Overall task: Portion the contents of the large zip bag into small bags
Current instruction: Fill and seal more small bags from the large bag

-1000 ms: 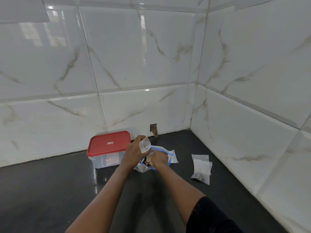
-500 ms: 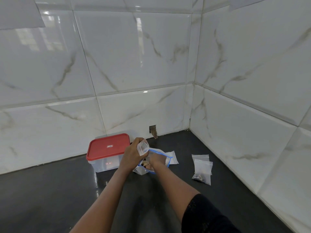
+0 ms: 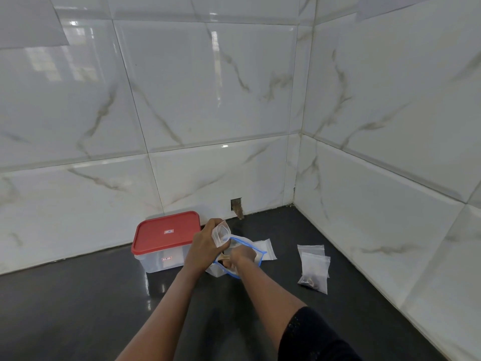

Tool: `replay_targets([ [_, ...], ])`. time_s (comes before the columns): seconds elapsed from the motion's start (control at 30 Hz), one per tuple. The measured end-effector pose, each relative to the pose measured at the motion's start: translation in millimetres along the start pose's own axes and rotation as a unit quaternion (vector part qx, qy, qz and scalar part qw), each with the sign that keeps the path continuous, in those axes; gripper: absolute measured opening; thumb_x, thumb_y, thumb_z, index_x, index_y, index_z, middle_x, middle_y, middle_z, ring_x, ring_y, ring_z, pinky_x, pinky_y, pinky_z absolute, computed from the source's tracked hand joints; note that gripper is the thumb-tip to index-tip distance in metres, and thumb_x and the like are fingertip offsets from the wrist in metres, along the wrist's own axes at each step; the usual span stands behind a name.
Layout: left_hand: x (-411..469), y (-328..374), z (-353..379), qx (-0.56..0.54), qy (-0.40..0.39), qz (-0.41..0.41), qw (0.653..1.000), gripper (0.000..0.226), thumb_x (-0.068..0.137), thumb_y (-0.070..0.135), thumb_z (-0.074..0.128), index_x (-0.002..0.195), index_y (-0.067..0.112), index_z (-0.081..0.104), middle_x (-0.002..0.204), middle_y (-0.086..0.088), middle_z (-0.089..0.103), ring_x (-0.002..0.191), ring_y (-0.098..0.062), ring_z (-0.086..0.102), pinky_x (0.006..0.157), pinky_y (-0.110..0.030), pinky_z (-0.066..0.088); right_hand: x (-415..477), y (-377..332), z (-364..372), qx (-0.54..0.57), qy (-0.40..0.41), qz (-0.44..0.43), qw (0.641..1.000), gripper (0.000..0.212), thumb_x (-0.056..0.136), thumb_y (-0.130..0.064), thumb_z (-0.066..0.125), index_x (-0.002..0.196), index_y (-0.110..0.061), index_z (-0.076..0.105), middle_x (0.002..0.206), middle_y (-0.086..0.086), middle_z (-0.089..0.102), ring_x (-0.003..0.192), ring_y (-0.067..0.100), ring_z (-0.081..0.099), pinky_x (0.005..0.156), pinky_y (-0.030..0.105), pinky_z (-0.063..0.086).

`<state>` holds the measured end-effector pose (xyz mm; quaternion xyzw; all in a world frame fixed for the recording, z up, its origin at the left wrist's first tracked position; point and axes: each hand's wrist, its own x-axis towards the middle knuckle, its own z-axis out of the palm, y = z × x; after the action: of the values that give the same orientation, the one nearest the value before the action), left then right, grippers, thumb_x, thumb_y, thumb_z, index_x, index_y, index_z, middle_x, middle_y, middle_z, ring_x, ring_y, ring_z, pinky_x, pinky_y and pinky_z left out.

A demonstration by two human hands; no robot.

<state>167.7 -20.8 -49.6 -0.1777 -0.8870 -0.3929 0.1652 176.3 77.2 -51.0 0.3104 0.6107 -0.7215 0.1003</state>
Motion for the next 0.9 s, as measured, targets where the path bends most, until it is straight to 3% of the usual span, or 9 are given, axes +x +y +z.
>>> replay_targets([
  [0.1,-3,2,3,-0.005,-0.017,-0.005,1.0,0.052,0.072,0.035,0.075,0.113,0.011,0.052,0.102,-0.005,0.064,0.085,-0.016,0.058,0.081,-0.031,0.051,-4,-3,4,-0.009,-0.03,0.023,0.999,0.039,0.1,-0.004,0.037,0.066,-0.021,0.029,0.074,-0.005,0.038,0.06,0.003,0.041,0.043,0.001,0.04],
  [0.2,-4,4,1,-0.003,-0.022,-0.013,1.0,0.057,0.068,0.045,0.068,0.112,0.012,0.053,0.102,-0.005,0.064,0.086,-0.018,0.06,0.08,-0.03,0.051,5,5,3,-0.035,0.023,-0.015,0.999,0.021,0.094,-0.019,0.052,0.075,-0.015,0.044,0.077,0.0,0.048,0.081,0.01,0.053,0.074,0.014,0.05],
  [0.33,-2,4,-3,0.003,-0.008,-0.002,1.0,0.044,0.075,0.02,0.076,0.11,0.006,0.054,0.098,-0.008,0.064,0.079,-0.014,0.057,0.069,-0.01,0.039,4,5,2,-0.053,0.025,0.002,0.998,0.013,0.094,-0.019,0.054,0.1,-0.008,0.052,0.093,0.007,0.063,0.082,0.015,0.063,0.074,0.025,0.057],
  [0.37,-1,4,-3,0.006,-0.002,0.0,1.0,0.042,0.075,0.017,0.075,0.11,0.006,0.054,0.098,-0.008,0.064,0.078,-0.014,0.056,0.069,-0.01,0.038,5,5,2,-0.044,0.022,0.007,0.999,0.015,0.093,-0.019,0.054,0.103,-0.007,0.054,0.096,0.009,0.064,0.085,0.017,0.065,0.078,0.028,0.058],
  [0.47,0,6,-2,0.005,0.019,-0.013,1.0,0.042,0.075,0.014,0.075,0.11,0.006,0.054,0.096,-0.007,0.063,0.078,-0.017,0.056,0.069,-0.015,0.038,0,3,1,-0.006,0.025,-0.002,1.0,0.01,0.094,-0.014,0.052,0.099,-0.006,0.055,0.081,0.007,0.06,0.062,0.012,0.058,0.065,0.023,0.055],
  [0.5,1,6,-1,0.002,0.027,-0.019,0.999,0.042,0.074,0.013,0.075,0.11,0.006,0.054,0.096,-0.007,0.063,0.079,-0.019,0.057,0.07,-0.017,0.038,0,2,0,-0.009,0.031,-0.008,0.999,0.014,0.094,-0.012,0.051,0.104,-0.004,0.057,0.087,0.007,0.062,0.063,0.013,0.058,0.07,0.023,0.056],
  [0.57,3,8,0,0.003,0.038,-0.029,0.999,0.044,0.073,0.011,0.075,0.111,0.006,0.054,0.096,-0.008,0.063,0.08,-0.021,0.057,0.07,-0.019,0.037,-5,1,-1,-0.015,0.04,-0.024,0.999,0.026,0.094,-0.01,0.05,0.117,-0.001,0.058,0.11,0.012,0.063,0.085,0.02,0.065,0.087,0.029,0.055],
  [0.63,4,10,1,0.011,0.036,-0.031,0.999,0.045,0.074,0.011,0.075,0.113,0.006,0.053,0.098,-0.01,0.063,0.079,-0.018,0.054,0.07,-0.02,0.036,-13,1,0,-0.022,0.039,-0.029,0.999,0.032,0.095,-0.009,0.047,0.124,-0.001,0.056,0.119,0.016,0.061,0.106,0.027,0.063,0.093,0.037,0.053],
  [0.9,4,20,5,0.044,0.013,-0.02,0.999,0.048,0.073,0.01,0.075,0.115,0.006,0.052,0.098,-0.017,0.066,0.085,-0.032,0.061,0.07,-0.028,0.043,-11,2,-13,-0.111,0.106,-0.083,0.985,0.032,0.087,-0.011,0.06,0.118,-0.002,0.057,0.121,0.011,0.061,0.109,0.025,0.062,0.09,0.031,0.054],
])
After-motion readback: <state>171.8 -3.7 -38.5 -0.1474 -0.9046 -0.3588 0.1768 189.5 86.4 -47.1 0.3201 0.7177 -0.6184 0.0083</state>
